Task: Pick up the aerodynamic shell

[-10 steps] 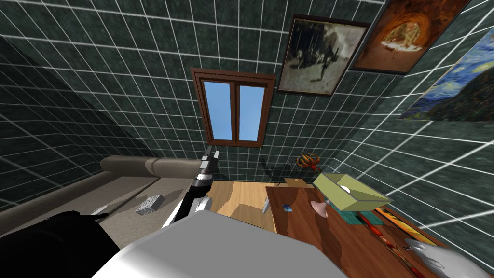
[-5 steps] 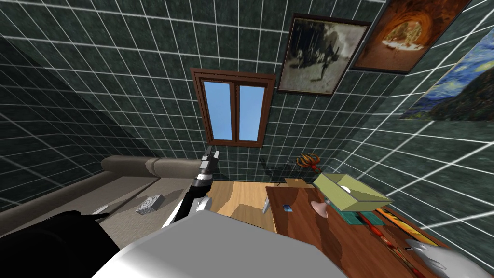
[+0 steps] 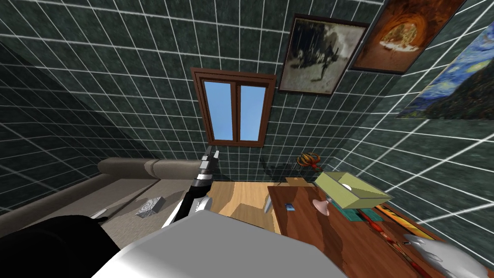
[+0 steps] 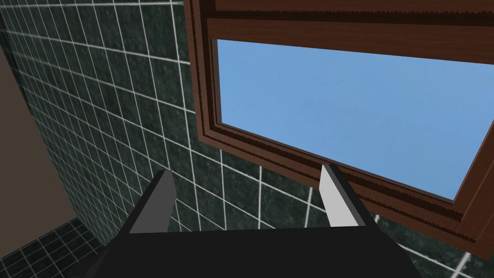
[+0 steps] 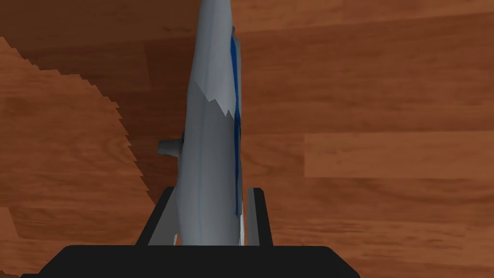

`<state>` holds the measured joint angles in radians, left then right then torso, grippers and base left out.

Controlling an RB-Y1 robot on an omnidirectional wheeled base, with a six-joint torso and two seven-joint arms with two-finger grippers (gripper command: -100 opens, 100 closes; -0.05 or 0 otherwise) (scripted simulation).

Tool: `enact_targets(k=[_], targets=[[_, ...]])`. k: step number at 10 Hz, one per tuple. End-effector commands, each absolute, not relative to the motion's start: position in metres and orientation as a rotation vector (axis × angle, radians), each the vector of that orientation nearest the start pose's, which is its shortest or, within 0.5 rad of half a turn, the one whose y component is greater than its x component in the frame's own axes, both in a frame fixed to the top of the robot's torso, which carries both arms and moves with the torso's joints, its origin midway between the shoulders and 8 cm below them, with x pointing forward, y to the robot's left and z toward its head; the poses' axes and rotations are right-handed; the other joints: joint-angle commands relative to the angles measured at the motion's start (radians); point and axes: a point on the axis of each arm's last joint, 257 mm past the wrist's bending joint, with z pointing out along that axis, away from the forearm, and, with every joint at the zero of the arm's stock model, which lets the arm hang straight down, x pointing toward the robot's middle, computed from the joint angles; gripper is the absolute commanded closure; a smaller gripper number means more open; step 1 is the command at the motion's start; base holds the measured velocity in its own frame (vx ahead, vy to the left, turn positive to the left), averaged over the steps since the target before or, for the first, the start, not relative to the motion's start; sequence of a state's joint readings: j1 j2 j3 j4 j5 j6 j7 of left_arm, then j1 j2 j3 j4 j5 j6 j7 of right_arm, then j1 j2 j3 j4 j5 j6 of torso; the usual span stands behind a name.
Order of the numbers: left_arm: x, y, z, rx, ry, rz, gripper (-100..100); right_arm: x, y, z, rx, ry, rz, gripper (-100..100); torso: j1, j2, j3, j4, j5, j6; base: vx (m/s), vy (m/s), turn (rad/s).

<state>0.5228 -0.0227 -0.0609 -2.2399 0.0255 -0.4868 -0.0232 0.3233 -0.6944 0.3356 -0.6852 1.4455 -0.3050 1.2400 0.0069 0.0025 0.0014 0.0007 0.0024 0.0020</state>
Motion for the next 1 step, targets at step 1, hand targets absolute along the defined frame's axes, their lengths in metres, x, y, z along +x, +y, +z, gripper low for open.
enact_targets(k=[1], targets=[[0.3539, 0.2684, -0.0038, -0.749, 0.635, -1.332, 0, 0.051, -0.533, -0.6088, -2.26, 2.075, -0.364, 0, 0.0, 0.0, 0.0, 0.0, 0.0, 0.0, -0.002, 0.009, -0.001]])
